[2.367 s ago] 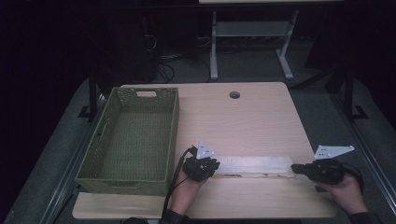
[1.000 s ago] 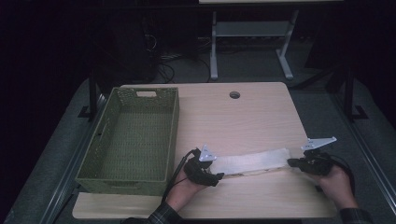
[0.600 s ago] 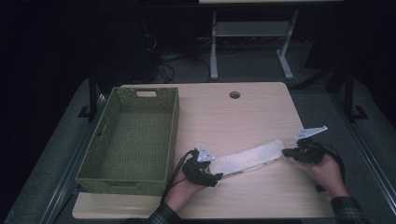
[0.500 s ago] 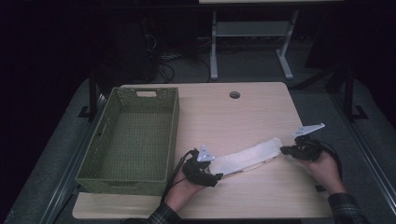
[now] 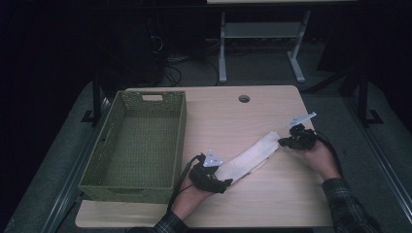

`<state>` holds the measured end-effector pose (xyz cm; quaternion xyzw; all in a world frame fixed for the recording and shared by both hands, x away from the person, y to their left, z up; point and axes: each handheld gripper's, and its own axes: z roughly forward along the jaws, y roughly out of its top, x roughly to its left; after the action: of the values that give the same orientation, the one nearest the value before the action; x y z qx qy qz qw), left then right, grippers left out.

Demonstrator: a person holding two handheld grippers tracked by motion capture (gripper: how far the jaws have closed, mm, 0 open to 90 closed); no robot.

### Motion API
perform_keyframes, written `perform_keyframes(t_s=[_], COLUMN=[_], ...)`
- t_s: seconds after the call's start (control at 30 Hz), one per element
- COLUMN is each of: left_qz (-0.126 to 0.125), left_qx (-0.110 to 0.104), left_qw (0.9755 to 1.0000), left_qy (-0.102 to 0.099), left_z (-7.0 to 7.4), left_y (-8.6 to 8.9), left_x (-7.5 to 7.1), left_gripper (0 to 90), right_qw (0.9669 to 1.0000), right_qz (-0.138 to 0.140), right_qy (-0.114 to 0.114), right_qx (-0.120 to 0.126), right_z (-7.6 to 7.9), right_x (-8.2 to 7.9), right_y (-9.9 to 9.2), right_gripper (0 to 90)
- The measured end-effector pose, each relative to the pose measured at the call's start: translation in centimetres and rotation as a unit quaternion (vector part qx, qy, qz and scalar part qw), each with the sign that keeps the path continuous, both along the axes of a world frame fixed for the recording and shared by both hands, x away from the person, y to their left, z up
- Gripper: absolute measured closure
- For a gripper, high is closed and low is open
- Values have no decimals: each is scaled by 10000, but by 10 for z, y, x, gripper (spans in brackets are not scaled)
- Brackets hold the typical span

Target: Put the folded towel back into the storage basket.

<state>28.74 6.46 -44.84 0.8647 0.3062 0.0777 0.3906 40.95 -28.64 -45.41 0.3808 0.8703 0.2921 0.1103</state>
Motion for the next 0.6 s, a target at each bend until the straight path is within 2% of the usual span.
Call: perform_keyframes(t_s=[0.3,0.53,0.6], left_qz=[18,14,26], left_qx=[2,-10,-8], left_qw=[10000,10000,10000], left_qy=[12,15,11], left_z=[1,1,1], left_y=[1,0,1], left_x=[1,1,1], left_gripper=[281,282,284], right_qw=[9999,9997,9998], right_qz=[133,233,209], right_qy=[36,31,0], right_qx=[27,-54,-17], right_z=[0,1,1], right_x=[39,60,61], right_y=[27,46,47], right_gripper=[889,883,816])
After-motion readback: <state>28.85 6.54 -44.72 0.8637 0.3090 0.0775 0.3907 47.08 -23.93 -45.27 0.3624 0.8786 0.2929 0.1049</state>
